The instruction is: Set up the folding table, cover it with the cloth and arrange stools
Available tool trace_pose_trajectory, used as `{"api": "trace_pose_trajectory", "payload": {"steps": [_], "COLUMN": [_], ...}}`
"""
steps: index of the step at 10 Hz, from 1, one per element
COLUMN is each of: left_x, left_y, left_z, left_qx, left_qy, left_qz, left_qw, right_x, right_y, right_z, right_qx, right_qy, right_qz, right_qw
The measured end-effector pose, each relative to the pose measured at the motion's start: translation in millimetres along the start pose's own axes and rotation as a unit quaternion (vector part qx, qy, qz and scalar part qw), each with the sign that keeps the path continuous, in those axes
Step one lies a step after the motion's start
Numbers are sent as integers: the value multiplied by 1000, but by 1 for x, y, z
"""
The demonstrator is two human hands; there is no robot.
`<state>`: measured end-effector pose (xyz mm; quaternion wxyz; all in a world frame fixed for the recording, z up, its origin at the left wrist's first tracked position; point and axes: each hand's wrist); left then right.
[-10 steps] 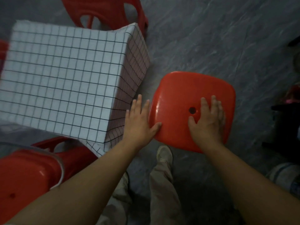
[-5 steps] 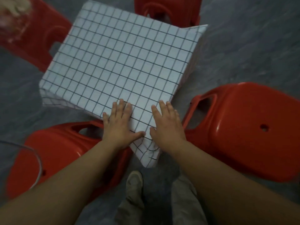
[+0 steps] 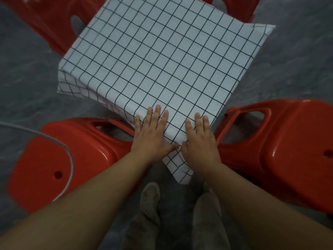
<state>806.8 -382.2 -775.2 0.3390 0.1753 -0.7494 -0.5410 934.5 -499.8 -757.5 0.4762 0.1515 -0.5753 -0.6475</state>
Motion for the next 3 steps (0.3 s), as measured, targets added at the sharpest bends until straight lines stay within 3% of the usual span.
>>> {"api": "trace_pose_trajectory", "payload": {"steps": [3], "left_x": [1], "left_y": [22], "left_z": [3], "left_qx": [4], "left_qy": [-22], "left_qz": [-2], "left_qw": [1000], "right_x": [1], "right_y": [29], "right_z": [14], "right_qx": [33], "right_qy": [-10], "right_qz": [13], "right_qw": [999]}}
Point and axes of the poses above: each hand's wrist, its own x-axis away from the middle knuckle, its own y-axis out of the back of the hand, z = x × y, and after that the axes turned 6 degrees about -z, right-handed
